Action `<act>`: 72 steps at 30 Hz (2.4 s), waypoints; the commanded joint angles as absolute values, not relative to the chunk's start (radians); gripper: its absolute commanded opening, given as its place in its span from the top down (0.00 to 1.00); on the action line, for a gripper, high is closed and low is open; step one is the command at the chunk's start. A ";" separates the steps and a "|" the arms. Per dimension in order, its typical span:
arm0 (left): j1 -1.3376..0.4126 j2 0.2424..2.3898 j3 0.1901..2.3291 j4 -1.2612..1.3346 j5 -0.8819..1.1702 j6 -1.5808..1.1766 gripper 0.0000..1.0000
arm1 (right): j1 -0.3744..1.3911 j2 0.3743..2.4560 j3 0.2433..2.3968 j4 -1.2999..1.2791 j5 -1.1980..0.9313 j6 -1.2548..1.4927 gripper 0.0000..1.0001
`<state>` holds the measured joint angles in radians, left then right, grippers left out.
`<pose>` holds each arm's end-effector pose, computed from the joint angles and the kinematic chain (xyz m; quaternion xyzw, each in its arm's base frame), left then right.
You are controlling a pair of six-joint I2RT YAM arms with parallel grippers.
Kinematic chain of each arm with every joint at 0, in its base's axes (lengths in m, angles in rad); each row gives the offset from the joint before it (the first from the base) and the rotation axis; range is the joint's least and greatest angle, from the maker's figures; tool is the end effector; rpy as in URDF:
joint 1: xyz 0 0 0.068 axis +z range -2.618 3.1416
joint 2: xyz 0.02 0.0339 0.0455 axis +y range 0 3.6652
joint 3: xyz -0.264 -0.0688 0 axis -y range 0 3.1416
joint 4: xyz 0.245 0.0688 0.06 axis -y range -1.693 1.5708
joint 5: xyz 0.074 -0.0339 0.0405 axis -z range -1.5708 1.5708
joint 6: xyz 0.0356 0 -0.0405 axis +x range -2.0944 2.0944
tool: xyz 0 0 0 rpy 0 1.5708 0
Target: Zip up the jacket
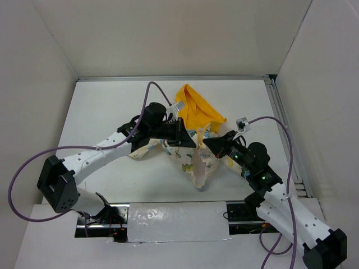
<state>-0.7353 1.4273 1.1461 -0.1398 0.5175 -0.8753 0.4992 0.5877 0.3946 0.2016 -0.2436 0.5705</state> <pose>0.2330 -0.2345 0.3216 0.0820 0.8191 -0.5278 0.2094 0.1371 0.0845 0.2727 -0.0613 0.7015 0.4329 0.5628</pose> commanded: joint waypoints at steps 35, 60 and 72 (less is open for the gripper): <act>-0.712 1.344 1.152 -0.087 0.520 -0.971 1.00 | 0.520 0.453 0.344 0.232 -0.236 0.572 1.00; -0.712 1.394 1.146 -0.078 0.546 -0.974 1.00 | 0.520 0.488 0.368 0.342 -0.250 0.606 1.00; -0.712 1.410 1.147 -0.087 0.551 -0.973 1.00 | 0.522 0.477 0.373 0.342 -0.235 0.612 1.00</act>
<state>-0.7136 1.4063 1.1492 -0.1276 0.5312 -0.9726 0.5129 0.4969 0.3382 0.2565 -0.2462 0.6090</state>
